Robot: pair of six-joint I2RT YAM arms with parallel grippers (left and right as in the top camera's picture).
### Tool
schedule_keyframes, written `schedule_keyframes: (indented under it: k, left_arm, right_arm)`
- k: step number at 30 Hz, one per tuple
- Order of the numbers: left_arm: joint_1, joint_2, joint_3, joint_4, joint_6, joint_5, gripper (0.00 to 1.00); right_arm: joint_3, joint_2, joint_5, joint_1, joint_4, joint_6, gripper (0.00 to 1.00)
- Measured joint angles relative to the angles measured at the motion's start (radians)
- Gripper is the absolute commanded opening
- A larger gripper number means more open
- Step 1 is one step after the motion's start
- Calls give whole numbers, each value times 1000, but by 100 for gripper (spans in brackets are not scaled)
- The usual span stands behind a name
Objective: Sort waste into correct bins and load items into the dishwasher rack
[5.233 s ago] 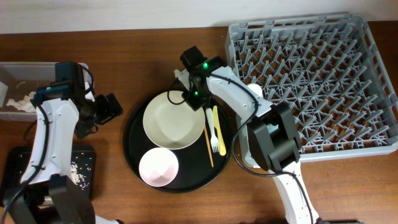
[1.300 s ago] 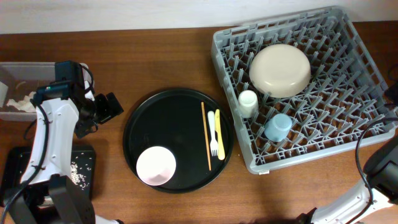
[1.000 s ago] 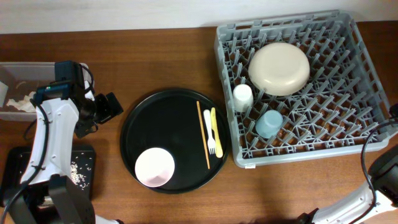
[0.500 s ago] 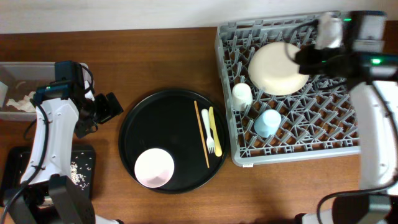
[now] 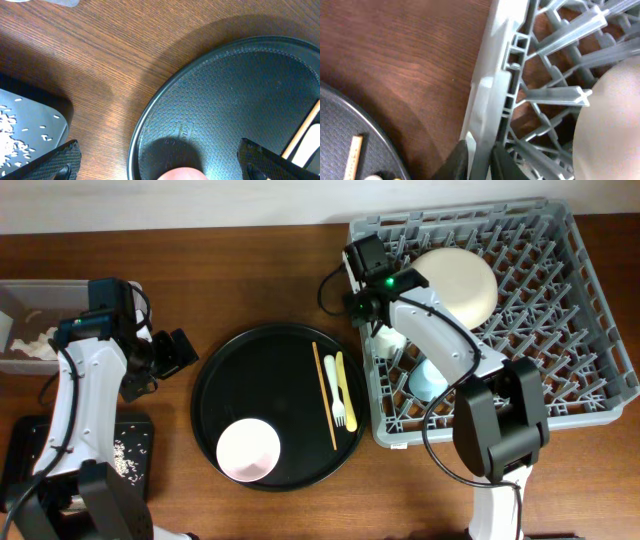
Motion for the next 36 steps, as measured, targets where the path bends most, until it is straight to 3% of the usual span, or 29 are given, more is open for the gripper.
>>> schedule_keyframes:
  k: [3,11,36]
  left_arm:
    - [0,0,0,0,0,0,99]
    - [0,0,0,-1,0,0,99]
    - [0,0,0,-2,0,0,99]
  right_arm:
    - [0,0,3,-27,-7,126,4]
    - [0,4,8,-57,31,224,4]
    - [21,7,66,-78,-71,274,4]
